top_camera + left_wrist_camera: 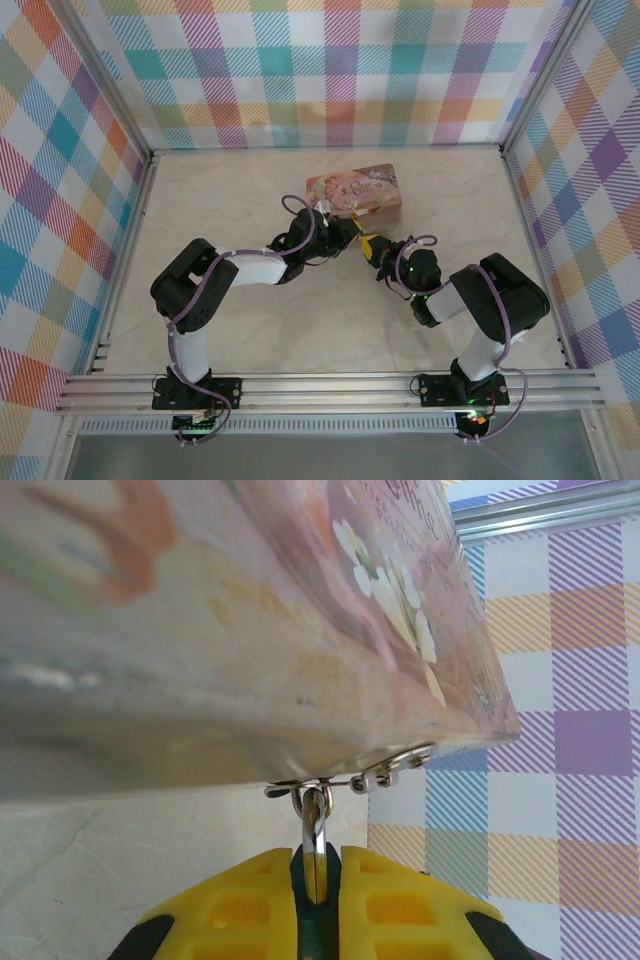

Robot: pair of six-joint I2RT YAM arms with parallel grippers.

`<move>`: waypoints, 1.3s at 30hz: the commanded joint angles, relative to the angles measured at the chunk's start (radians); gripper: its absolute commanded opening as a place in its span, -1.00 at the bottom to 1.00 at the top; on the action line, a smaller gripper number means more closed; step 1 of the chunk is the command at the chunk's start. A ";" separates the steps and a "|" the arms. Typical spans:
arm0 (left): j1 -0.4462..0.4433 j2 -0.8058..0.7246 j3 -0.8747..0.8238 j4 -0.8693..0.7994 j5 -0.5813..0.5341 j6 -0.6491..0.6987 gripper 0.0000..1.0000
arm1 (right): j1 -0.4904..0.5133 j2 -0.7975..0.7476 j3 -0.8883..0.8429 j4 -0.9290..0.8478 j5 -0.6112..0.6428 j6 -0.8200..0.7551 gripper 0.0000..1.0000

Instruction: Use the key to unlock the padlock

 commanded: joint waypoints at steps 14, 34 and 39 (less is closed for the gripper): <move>-0.050 -0.004 0.000 0.117 0.135 -0.026 -0.80 | -0.008 0.065 0.084 0.038 0.037 -0.021 -1.00; -0.036 -0.064 -0.032 -0.043 0.085 0.063 -0.78 | -0.039 0.083 0.014 0.038 -0.020 -0.072 -0.66; -0.034 -0.075 -0.026 -0.094 0.061 0.086 -0.75 | -0.062 0.063 -0.037 0.038 -0.045 -0.101 -0.53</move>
